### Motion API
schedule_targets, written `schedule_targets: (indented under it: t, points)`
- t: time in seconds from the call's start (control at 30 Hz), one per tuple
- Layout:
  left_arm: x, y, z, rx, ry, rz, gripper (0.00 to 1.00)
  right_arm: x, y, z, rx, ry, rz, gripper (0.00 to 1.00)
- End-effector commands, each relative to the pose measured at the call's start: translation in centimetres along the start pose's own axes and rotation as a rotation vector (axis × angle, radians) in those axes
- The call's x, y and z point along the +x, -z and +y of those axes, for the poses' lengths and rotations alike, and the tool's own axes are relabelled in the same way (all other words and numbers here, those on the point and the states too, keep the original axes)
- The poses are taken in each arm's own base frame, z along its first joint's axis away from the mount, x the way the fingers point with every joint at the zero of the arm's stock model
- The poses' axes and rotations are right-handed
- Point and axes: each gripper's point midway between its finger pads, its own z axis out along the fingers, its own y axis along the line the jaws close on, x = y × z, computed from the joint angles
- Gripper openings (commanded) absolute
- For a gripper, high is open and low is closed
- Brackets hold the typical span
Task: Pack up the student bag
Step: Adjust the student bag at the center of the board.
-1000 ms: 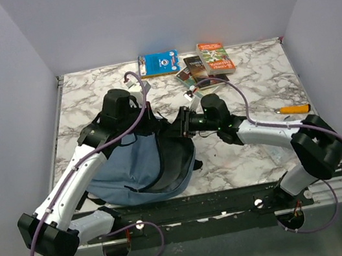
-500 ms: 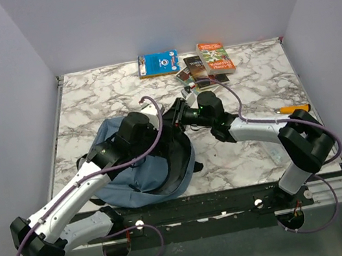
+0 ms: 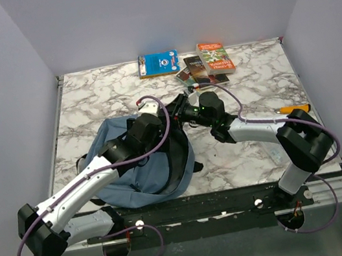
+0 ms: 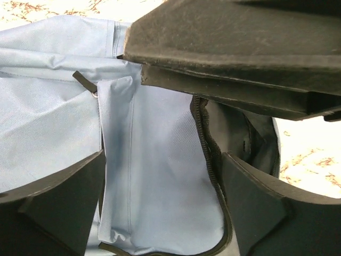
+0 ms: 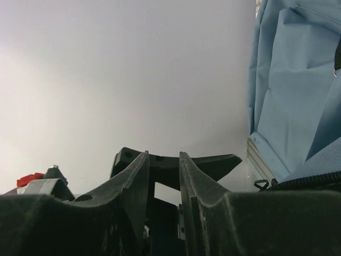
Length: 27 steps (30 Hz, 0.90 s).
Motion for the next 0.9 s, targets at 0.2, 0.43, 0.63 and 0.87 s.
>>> schedule_targets:
  t: [0.2, 0.43, 0.63, 0.87]
  points:
    - [1.7, -1.4, -1.6, 0.038, 0.024, 0.091, 0.87, -1.7, 1.9, -1.3, 0.128, 0.181, -0.099, 0.42]
    - [2.0, -1.8, -2.4, 0.094, 0.031, 0.091, 0.46, -3.7, 6.5, -6.7, 0.418, 0.452, -0.070, 0.82]
    - [2.4, -2.1, -2.5, 0.129, 0.019, 0.097, 0.40, 0.5, 6.3, -8.3, 0.359, 0.302, 0.121, 0.88]
    - [2.4, -1.9, -4.0, 0.217, 0.016, 0.119, 0.56, 1.4, 3.1, -9.9, 0.300, 0.014, 0.177, 0.75]
